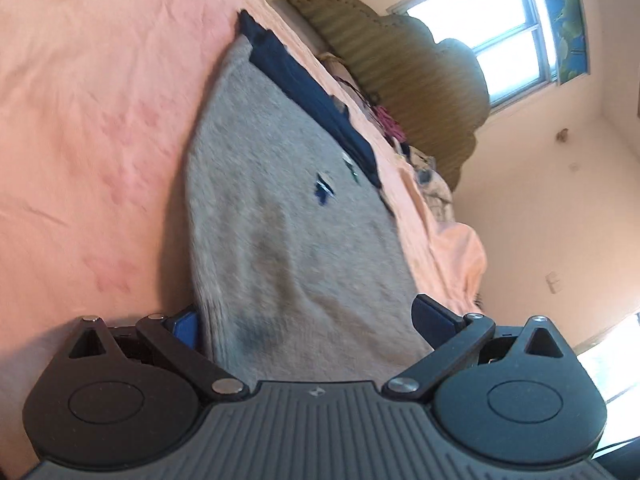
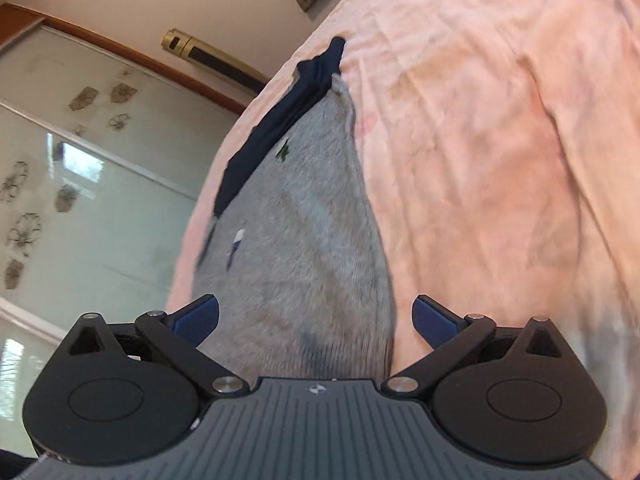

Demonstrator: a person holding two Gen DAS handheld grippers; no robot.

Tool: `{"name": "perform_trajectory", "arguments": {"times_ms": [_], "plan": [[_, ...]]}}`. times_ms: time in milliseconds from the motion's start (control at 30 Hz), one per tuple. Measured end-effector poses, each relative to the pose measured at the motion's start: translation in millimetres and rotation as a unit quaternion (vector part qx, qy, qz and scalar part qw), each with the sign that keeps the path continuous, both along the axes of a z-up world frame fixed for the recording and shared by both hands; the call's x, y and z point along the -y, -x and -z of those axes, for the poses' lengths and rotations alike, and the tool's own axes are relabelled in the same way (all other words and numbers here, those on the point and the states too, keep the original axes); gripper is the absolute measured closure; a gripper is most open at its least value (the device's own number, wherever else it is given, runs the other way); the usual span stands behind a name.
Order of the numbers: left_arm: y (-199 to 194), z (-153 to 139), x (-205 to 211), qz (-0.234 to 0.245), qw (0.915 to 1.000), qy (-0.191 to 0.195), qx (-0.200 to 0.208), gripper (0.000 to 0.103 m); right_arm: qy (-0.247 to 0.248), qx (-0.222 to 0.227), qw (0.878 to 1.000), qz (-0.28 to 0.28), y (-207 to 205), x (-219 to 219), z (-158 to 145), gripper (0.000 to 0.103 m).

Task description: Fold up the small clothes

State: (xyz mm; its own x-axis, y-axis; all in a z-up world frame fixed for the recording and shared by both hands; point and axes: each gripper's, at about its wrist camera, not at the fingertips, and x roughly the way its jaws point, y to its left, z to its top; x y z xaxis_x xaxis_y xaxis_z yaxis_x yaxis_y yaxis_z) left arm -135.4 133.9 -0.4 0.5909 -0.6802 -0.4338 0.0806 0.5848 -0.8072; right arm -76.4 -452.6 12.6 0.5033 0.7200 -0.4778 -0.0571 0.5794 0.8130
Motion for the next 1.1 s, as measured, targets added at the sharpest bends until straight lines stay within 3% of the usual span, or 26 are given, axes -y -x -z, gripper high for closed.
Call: {"name": "perform_trajectory", "arguments": {"times_ms": [100, 233, 300, 367, 400, 467, 600, 633, 667, 700, 733, 833, 933, 1100], "plan": [[-1, 2, 4, 0.014, 0.999, 0.041, -0.007, 0.001, -0.005, -0.008, 0.999, -0.04, 4, -15, -1, 0.0], [2, 3, 1, 0.004, 0.9976, 0.068, -0.014, 0.002, -0.003, -0.006, 0.997, -0.072, 13, -32, -1, 0.0], [3, 4, 1, -0.001, 0.9982, 0.054, -0.024, 0.01, -0.021, -0.007, 0.998, -0.063, 17, -27, -3, 0.002], [-1, 5, 3, 0.005, 0.9986, 0.033, -0.041, 0.045, -0.022, -0.012, 0.998, -0.051, 16, -23, -2, 0.01], [-3, 6, 6, 0.015, 0.9984, 0.02, -0.051, 0.052, -0.025, -0.017, 0.999, -0.042, 15, -20, -1, 0.014], [-4, 8, 13, 0.032, 0.9977, -0.016, -0.058, 0.054, -0.022, -0.03, 0.999, -0.027, 11, -17, 2, 0.031], [-2, 10, 19, 0.034, 0.9981, -0.018, -0.048, 0.055, -0.02, -0.033, 0.999, -0.02, 5, -19, 9, 0.039], [-2, 10, 20, 0.029, 0.9982, -0.022, -0.048, 0.07, -0.011, -0.034, 0.999, -0.02, 4, -21, 9, 0.048], [-2, 10, 22, 0.027, 0.9976, -0.039, -0.05, 0.099, 0.002, -0.037, 0.999, -0.022, 1, -22, 10, 0.068], [-5, 10, 24, 0.03, 0.9964, -0.057, -0.055, 0.099, 0.014, -0.043, 0.999, -0.027, 0, -25, 13, 0.085], [-4, 8, 25, 0.032, 0.996, -0.066, -0.05, 0.099, 0.023, -0.046, 0.998, -0.03, 0, -26, 17, 0.092], [5, -10, 24, 0.036, 0.9958, -0.084, -0.003, 0.099, 0.023, -0.017, 0.999, -0.044, 12, -30, 13, 0.092], [20, -31, 12, 0.037, 0.9954, -0.073, 0.051, 0.1, 0.017, 0.006, 0.998, -0.055, 30, -28, 2, 0.092], [51, -46, -4, 0.04, 0.9924, -0.078, 0.086, 0.1, 0.005, 0.031, 0.998, -0.051, 62, -11, -18, 0.093]]}}
